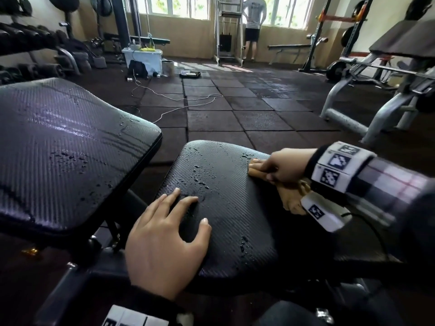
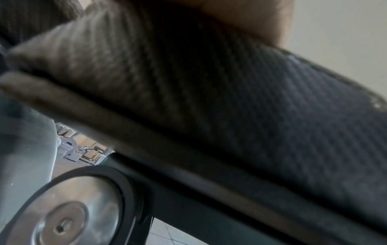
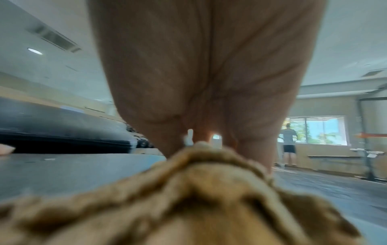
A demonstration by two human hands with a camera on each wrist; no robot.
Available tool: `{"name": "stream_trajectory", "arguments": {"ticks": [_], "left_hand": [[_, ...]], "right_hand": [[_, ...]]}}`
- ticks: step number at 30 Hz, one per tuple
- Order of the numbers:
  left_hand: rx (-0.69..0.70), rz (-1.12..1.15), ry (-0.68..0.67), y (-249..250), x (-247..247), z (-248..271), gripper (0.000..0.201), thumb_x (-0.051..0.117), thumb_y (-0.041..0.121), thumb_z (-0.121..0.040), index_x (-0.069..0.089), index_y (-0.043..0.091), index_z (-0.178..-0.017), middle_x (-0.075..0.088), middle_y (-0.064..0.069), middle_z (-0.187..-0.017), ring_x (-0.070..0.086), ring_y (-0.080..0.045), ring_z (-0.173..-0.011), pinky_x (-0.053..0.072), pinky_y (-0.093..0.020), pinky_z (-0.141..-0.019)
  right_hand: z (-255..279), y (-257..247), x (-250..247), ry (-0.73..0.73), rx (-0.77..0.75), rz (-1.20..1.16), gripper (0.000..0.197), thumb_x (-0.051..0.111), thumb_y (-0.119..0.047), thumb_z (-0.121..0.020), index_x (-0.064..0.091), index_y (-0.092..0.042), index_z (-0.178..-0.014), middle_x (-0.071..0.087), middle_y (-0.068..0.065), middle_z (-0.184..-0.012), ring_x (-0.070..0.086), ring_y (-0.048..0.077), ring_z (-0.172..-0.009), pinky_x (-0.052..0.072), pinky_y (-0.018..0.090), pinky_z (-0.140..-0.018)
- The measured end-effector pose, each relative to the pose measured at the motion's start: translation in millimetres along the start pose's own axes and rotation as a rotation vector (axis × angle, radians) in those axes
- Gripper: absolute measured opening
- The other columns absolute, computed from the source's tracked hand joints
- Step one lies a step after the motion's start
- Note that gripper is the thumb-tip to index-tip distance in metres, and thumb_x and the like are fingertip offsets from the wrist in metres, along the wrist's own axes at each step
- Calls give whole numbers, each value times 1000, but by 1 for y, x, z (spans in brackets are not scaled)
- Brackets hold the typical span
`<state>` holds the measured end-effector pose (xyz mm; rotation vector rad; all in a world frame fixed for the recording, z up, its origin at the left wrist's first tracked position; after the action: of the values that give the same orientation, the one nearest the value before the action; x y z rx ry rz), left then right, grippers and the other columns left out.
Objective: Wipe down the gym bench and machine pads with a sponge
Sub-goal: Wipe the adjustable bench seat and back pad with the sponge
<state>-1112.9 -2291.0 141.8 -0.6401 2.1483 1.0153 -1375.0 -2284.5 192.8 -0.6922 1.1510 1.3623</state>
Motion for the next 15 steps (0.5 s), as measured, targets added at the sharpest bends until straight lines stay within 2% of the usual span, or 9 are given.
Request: {"name": "stream_trajectory", "arguments": {"ticks": [2, 4, 8, 12, 15], "left_hand": [[2, 3, 10, 0, -1, 0, 49, 45, 58, -73, 71, 36, -109, 63, 11, -127, 54, -14, -123, 40, -32, -102], [9, 3, 12, -1, 0, 0, 49, 45, 58, -74, 71, 36, -109, 64, 10, -127, 55, -14, -123, 41, -33, -102], [11, -2, 11, -2, 1, 1, 51, 44, 58, -74, 71, 35, -110, 64, 8, -127, 55, -15, -123, 40, -33, -102], [6, -3, 13, -1, 1, 1, 51, 44, 58, -73, 71, 35, -110, 64, 7, -127, 55, -15, -123, 41, -34, -102], [5, 1, 10, 0, 0, 0, 51, 44, 58, -73, 71, 34, -110, 64, 8, -127, 55, -16, -123, 42, -34, -103]], "right_hand": [[-12, 14, -5, 10, 52, -56, 39, 49, -27, -93, 50, -27, -132, 58, 3, -125, 53, 22, -114, 36, 22, -89], [-15, 33, -2, 10, 113, -82, 41, 51, -28, -93, 49, -29, -134, 58, 2, -128, 53, 22, -115, 37, 25, -95], [8, 56, 14, -9, 194, -53, 42, 50, -29, -92, 49, -32, -134, 59, 3, -125, 55, 22, -112, 41, 29, -97], [46, 32, 19, -75, 133, -20, 45, 46, -28, -95, 41, -33, -139, 54, 0, -131, 52, 21, -116, 37, 22, -94], [49, 2, 10, -52, 40, -10, 48, 44, -26, -96, 34, -35, -142, 49, -3, -138, 48, 22, -121, 34, 21, -94]]}}
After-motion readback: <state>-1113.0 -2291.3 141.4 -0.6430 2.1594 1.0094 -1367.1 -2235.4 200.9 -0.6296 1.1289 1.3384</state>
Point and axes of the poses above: each hand's wrist, its own z-axis away from the middle knuckle, its own x-axis out of the palm, y = z × x, the point moved 6 cm from there along -z, towards the middle knuckle
